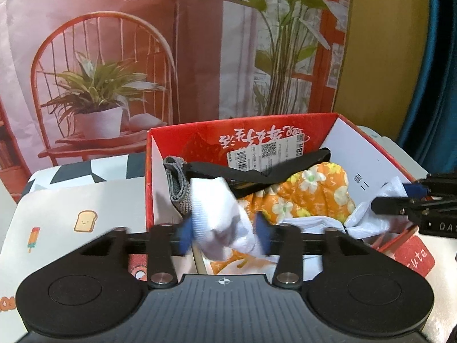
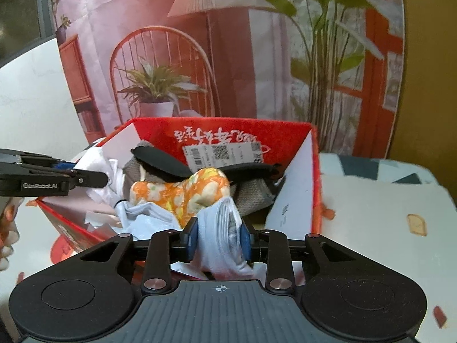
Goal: Organize soft objects
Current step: 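Open both tools to drop the white socks into the box, then move both tools down to the black glove beside the box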
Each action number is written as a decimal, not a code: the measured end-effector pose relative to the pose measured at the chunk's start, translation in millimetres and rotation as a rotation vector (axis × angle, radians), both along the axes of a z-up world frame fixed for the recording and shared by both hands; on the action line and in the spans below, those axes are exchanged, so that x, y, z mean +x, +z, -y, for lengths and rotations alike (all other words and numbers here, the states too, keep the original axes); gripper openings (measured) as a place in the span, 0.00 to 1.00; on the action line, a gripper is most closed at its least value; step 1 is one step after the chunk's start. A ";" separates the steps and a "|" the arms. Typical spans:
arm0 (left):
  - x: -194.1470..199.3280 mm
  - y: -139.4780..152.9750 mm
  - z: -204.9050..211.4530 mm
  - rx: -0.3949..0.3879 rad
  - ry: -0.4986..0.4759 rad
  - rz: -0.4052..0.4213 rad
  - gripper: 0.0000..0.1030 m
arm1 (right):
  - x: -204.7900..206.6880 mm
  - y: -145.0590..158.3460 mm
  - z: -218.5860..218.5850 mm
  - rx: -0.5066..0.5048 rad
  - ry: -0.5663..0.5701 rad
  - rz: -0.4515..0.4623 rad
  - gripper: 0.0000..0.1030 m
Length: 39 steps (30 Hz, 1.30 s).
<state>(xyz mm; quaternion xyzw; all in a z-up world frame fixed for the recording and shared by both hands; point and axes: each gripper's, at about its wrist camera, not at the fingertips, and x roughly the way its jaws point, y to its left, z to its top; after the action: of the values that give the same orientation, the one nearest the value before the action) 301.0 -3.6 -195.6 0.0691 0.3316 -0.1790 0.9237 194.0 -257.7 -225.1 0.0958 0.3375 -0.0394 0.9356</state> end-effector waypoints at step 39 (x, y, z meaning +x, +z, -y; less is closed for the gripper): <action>-118.3 -47.2 -6.1 -0.189 0.095 -0.001 1.00 | -124.8 -51.7 -15.4 0.022 -0.234 0.210 1.00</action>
<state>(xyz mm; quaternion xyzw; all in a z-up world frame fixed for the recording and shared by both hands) 182.7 2.4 -242.8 -0.0344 0.3163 -0.1656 0.9335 69.2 -242.3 -276.8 0.1484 0.2250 -0.1341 0.9536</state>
